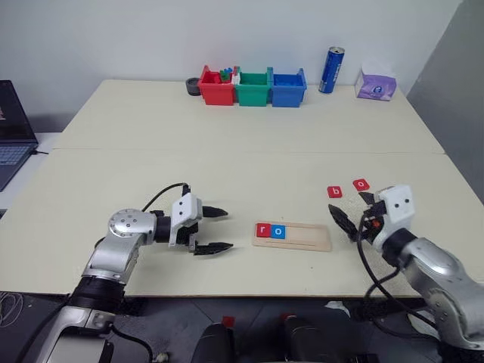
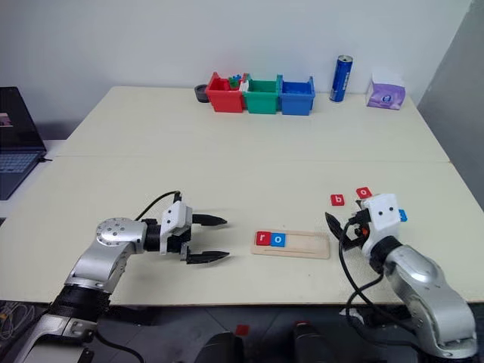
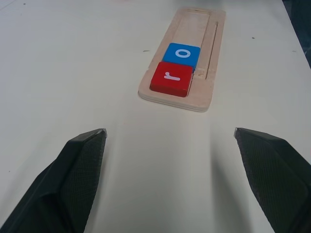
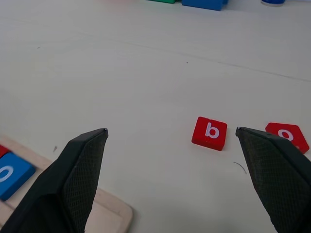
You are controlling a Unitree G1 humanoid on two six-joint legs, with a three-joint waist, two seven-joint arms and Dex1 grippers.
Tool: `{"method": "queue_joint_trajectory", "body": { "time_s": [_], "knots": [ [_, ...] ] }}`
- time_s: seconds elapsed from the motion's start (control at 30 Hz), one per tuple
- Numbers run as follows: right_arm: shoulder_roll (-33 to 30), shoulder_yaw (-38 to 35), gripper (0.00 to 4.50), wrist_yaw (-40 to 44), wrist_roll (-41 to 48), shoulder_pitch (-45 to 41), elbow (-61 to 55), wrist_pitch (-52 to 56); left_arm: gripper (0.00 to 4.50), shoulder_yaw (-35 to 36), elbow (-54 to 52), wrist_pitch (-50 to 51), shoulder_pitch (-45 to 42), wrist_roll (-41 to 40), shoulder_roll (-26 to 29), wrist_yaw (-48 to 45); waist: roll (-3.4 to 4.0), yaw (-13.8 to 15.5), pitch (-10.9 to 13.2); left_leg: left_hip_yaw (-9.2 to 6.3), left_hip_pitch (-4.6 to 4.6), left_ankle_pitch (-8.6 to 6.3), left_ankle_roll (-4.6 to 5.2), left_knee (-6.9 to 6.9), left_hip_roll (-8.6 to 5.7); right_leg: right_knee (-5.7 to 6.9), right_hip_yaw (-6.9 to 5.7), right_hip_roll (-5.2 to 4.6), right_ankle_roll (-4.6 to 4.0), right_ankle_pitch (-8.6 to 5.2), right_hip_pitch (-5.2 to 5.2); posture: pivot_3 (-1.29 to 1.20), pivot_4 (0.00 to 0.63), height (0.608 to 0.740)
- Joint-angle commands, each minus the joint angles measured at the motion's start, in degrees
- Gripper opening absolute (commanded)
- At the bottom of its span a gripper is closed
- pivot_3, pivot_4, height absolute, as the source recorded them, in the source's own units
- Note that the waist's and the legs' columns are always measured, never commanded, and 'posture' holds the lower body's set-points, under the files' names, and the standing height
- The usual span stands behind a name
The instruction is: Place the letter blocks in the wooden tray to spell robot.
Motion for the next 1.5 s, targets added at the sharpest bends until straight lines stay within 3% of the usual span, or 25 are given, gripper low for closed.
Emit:
{"method": "queue_joint_trajectory", "body": {
  "time_s": [0.03,0.73,0.83,1.07,1.27,1.4,1.5],
  "knots": [
    [3.83,0.27,4.5,-4.48,-2.73,-4.39,4.58,-0.02,4.46,2.36,-4.46,1.08,1.56,-3.0,0.88,0.38,0.01,-0.01,0.0,0.0,0.0,0.0,0.0,0.0,0.01,0.01,0.0,-0.03,-0.01,0.01,-0.01,0.0,0.15,0.74],
    [10.79,1.02,4.5,-5.79,-12.62,-17.62,32.17,-7.91,4.46,4.1,-5.07,-3.49,7.44,-3.24,2.62,-0.25,0.04,-0.14,0.02,0.06,-0.01,0.0,0.01,-0.03,-0.02,0.0,-0.04,-0.18,-0.25,0.15,-0.05,0.0,0.15,0.74],
    [10.54,0.86,3.89,-6.09,-13.56,-18.52,33.68,-7.86,4.5,3.69,-5.25,-3.49,7.14,-2.9,2.59,-0.24,0.04,-0.16,0.02,0.05,0.0,0.0,0.01,-0.03,-0.02,0.0,-0.04,-0.18,-0.26,0.16,-0.05,0.0,0.15,0.74],
    [10.45,-0.61,1.45,-6.75,-13.58,-19.63,34.88,-6.87,4.5,2.62,-6.01,-3.19,7.05,-2.21,2.78,-0.53,0.05,-0.1,0.02,0.06,-0.01,0.0,0.01,-0.03,-0.03,0.0,-0.05,-0.18,-0.27,0.16,-0.05,0.0,0.15,0.74],
    [7.48,-1.1,1.46,-3.95,-12.44,-15.64,22.73,-2.62,4.5,1.93,-7.59,-2.16,7.24,-2.42,2.63,-0.11,0.09,-0.01,0.05,0.04,-0.03,0.0,0.01,-0.04,-0.03,0.0,-0.05,-0.2,-0.26,0.16,-0.05,0.0,0.15,0.74],
    [5.79,-2.46,1.46,-3.69,-11.36,-4.1,3.83,3.63,4.5,1.37,-8.82,-1.24,7.11,-2.57,2.13,0.4,0.1,0.15,0.04,-0.08,-0.22,-0.01,0.01,-0.06,-0.02,-0.02,-0.04,-0.22,-0.26,0.15,-0.13,0.0,0.15,0.74],
    [8.29,-3.08,1.46,-6.05,-10.82,5.22,-7.41,7.55,4.5,0.58,-8.99,-1.56,6.72,-2.14,1.7,0.58,0.1,0.05,0.04,-0.17,-0.37,-0.01,0.01,-0.06,0.01,-0.02,-0.08,-0.22,-0.26,0.13,-0.24,0.0,0.15,0.74]
  ]
}}
